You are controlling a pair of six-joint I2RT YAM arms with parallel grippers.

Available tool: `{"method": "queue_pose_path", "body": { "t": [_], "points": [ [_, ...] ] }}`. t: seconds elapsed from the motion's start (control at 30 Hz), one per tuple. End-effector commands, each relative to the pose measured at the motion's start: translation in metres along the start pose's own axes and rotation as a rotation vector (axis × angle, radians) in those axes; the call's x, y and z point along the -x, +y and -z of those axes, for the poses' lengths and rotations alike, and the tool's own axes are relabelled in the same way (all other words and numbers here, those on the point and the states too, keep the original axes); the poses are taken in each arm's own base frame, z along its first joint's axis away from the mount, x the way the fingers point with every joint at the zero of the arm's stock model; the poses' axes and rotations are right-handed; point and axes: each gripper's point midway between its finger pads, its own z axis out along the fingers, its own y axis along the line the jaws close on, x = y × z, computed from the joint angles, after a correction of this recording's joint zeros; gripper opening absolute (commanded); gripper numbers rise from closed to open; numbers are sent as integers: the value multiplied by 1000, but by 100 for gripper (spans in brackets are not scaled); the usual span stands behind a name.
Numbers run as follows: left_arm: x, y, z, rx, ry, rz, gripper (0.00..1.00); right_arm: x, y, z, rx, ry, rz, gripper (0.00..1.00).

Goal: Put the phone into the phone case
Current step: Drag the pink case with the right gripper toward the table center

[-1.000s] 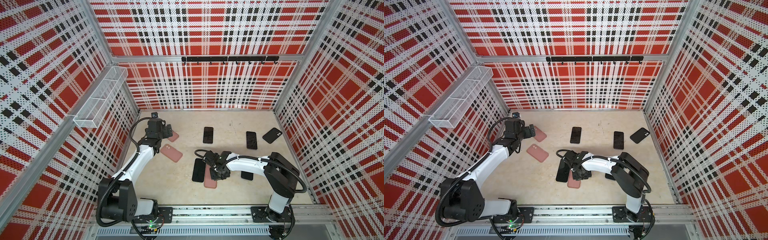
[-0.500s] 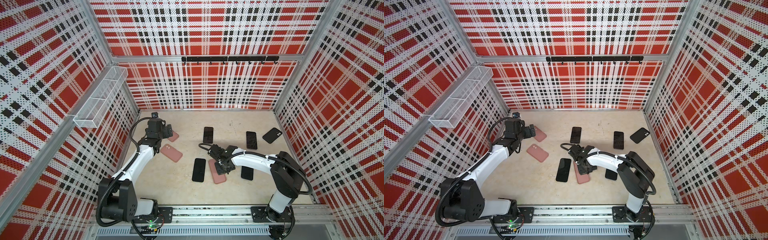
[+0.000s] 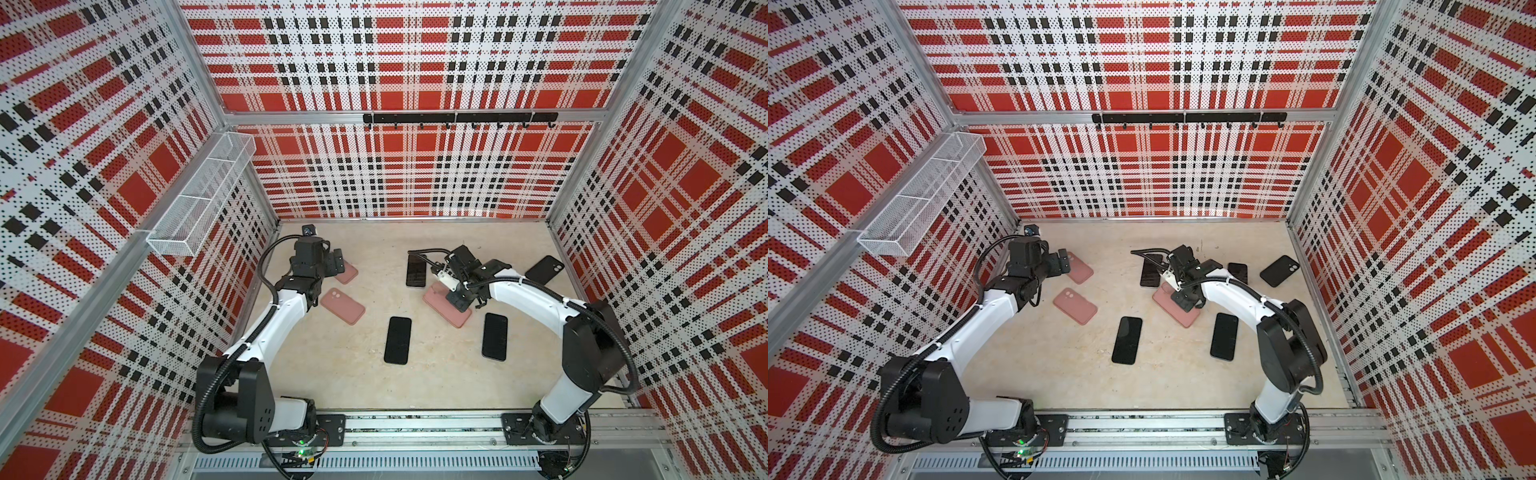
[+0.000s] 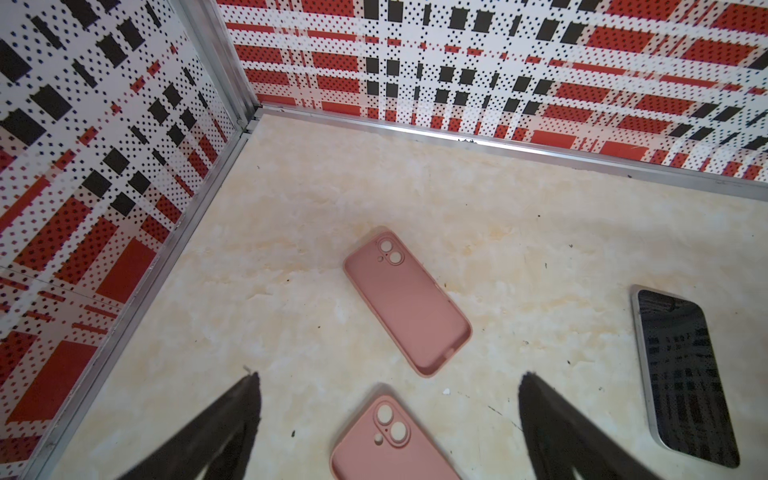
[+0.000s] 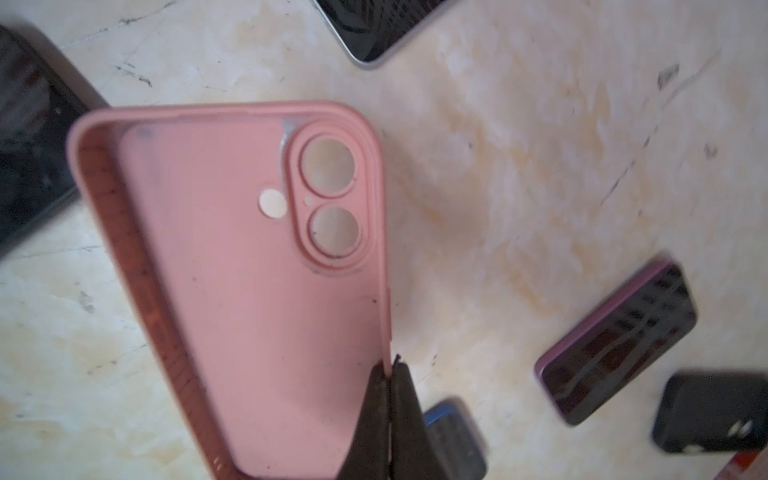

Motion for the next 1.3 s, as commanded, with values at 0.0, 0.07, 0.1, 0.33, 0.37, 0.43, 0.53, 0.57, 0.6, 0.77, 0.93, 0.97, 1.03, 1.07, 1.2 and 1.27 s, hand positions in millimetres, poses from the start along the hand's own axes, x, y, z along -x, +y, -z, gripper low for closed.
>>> {"method": "queue_pose_path", "body": {
  "t": [0.0,0.07,0.1,0.33,0.37,0.43,0.53,0.57,0.6,0.77,0.93,0.97,1.03,1.07,1.2,1.27],
  "points": [
    [7,7,3,6,-19,3,98,24,5,-15,58,-47,342,0],
    [7,9,3,9,-19,6,98,37,9,-21,105,-67,418,0],
    [8,10,3,10,-20,7,98,45,11,-23,126,-82,444,0],
    [8,14,3,11,-17,13,98,83,30,-52,197,-109,577,0],
    [9,14,3,12,-19,14,98,86,34,-58,201,-104,595,0],
    [9,14,3,7,-19,16,98,92,39,-67,200,-102,626,0],
    [9,14,3,-1,-16,20,98,99,46,-76,201,-102,651,0],
    [10,14,3,-5,-17,22,98,101,47,-78,199,-100,654,0],
    [10,14,3,-6,-17,23,98,102,50,-81,203,-97,660,0],
    [11,13,3,-14,-18,28,98,100,55,-91,197,-67,659,1],
    [11,13,3,-15,-18,28,98,107,51,-84,181,-92,610,13],
    [11,13,3,-14,-18,29,98,109,50,-82,173,-97,601,18],
    [10,14,2,-13,-15,29,98,110,47,-78,159,-97,598,43],
    [10,13,2,-14,-14,28,98,111,46,-76,154,-100,597,49],
    [8,13,1,-16,-7,27,98,120,35,-62,99,-124,537,49],
    [8,13,0,-18,-6,27,98,125,27,-52,51,-149,498,49]
  ]
}}
